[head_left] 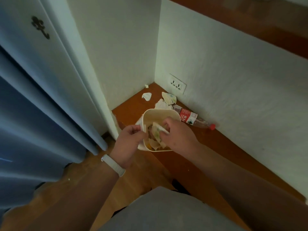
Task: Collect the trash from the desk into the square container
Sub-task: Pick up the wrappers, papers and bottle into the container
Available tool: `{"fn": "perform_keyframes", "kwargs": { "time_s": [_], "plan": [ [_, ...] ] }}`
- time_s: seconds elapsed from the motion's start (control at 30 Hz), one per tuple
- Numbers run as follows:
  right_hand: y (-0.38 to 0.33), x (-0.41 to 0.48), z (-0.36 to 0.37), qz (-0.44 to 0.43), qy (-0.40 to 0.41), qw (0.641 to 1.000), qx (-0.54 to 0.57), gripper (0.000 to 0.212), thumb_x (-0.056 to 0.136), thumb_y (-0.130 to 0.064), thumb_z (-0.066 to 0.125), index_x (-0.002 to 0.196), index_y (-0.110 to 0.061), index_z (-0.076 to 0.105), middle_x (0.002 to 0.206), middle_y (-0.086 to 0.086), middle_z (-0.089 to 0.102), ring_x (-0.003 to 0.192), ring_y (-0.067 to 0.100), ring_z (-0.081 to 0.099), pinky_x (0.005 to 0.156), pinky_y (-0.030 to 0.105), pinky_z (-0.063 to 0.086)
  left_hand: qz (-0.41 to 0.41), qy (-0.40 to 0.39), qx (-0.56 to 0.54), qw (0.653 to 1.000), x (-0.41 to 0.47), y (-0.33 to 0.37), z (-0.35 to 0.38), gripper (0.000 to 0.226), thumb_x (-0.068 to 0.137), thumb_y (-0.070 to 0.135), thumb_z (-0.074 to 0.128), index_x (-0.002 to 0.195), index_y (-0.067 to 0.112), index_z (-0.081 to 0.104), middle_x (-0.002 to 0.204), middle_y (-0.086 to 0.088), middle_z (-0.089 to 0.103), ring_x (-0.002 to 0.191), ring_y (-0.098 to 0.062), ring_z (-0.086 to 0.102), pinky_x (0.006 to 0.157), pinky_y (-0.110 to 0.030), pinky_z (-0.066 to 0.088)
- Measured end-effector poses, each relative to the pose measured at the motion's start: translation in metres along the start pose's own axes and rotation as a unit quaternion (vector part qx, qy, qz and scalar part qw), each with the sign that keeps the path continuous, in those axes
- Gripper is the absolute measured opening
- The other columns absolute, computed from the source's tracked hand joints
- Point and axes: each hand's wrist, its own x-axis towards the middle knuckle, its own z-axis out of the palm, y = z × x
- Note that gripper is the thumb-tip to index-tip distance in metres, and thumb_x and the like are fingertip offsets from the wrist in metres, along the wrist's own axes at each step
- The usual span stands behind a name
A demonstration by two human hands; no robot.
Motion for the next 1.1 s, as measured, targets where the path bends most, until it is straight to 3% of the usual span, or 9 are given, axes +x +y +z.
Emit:
{"fn": "perform_keyframes", "kwargs": {
  "time_s": [0.2, 0.47, 0.53, 0.7, 0.83, 0.97, 1.1],
  "plan": [
    [0.017, -0.012, -0.006, -0.014, 0.011, 1.0, -0.018, 0.025, 0.094, -0.039, 0.055, 0.116, -0.027, 0.056, 0.095, -0.013, 0.06, 0.081, 0.005, 0.059, 0.073, 0.033, 0.056, 0.003, -0.002, -0.006, 1.0, 0.003, -0.003, -0.007, 0.026, 0.076, 0.015, 0.072, 0.102, 0.015, 0.07, 0.108, -0.011, 0.072, 0.104, -0.029, 0.066, 0.084, -0.038, 0.054],
    [0.073, 0.007, -0.01, 0.041, 0.024, 0.999, 0.015, 0.017, 0.095, -0.037, 0.055, 0.108, -0.029, 0.06, 0.095, -0.012, 0.063, 0.086, 0.005, 0.06, 0.079, 0.034, 0.055, -0.017, 0.023, -0.031, 0.999, 0.011, -0.002, -0.014, 0.038, 0.069, 0.017, 0.074, 0.105, 0.007, 0.068, 0.109, -0.023, 0.071, 0.106, -0.042, 0.066, 0.097, -0.058, 0.05],
    [0.088, 0.02, -0.003, 0.056, 0.009, 0.998, 0.015, 0.016, 0.095, -0.037, 0.055, 0.109, -0.029, 0.059, 0.095, -0.012, 0.062, 0.085, 0.004, 0.059, 0.078, 0.033, 0.055, -0.019, 0.031, -0.029, 0.999, 0.013, 0.002, -0.016, 0.04, 0.067, 0.018, 0.074, 0.105, 0.006, 0.069, 0.106, -0.02, 0.072, 0.103, -0.04, 0.066, 0.096, -0.055, 0.052],
    [0.122, 0.054, 0.028, 0.059, -0.07, 0.995, -0.044, 0.023, 0.094, -0.036, 0.056, 0.115, -0.026, 0.056, 0.102, -0.008, 0.058, 0.085, 0.005, 0.056, 0.074, 0.026, 0.05, -0.014, 0.062, -0.032, 0.997, 0.019, 0.01, -0.02, 0.015, 0.086, 0.002, 0.064, 0.1, 0.006, 0.068, 0.083, -0.006, 0.076, 0.081, -0.024, 0.071, 0.078, -0.038, 0.056],
    [0.131, 0.078, 0.049, 0.025, -0.116, 0.99, -0.08, 0.04, 0.094, -0.033, 0.058, 0.131, -0.024, 0.049, 0.125, -0.002, 0.051, 0.104, 0.011, 0.055, 0.083, 0.028, 0.05, -0.011, 0.086, -0.047, 0.995, 0.018, 0.015, -0.025, 0.031, 0.079, 0.009, 0.07, 0.108, 0.002, 0.066, 0.099, -0.018, 0.073, 0.093, -0.033, 0.068, 0.088, -0.045, 0.055],
    [0.126, 0.104, 0.067, -0.026, -0.106, 0.989, -0.104, 0.05, 0.093, -0.031, 0.059, 0.139, -0.023, 0.043, 0.138, 0.001, 0.043, 0.115, 0.017, 0.052, 0.087, 0.031, 0.05, -0.015, 0.117, -0.054, 0.992, 0.016, 0.02, -0.03, 0.017, 0.087, 0.0, 0.061, 0.102, 0.004, 0.067, 0.085, -0.009, 0.076, 0.079, -0.022, 0.072, 0.071, -0.031, 0.058],
    [0.117, 0.132, 0.079, -0.108, -0.102, 0.978, -0.15, 0.054, 0.093, -0.026, 0.056, 0.144, -0.02, 0.037, 0.15, 0.007, 0.034, 0.129, 0.025, 0.044, 0.09, 0.037, 0.05, -0.018, 0.143, -0.056, 0.988, 0.015, 0.025, -0.034, 0.018, 0.088, 0.0, 0.059, 0.105, 0.002, 0.066, 0.085, -0.01, 0.076, 0.078, -0.021, 0.072, 0.071, -0.032, 0.057]
  ]
}}
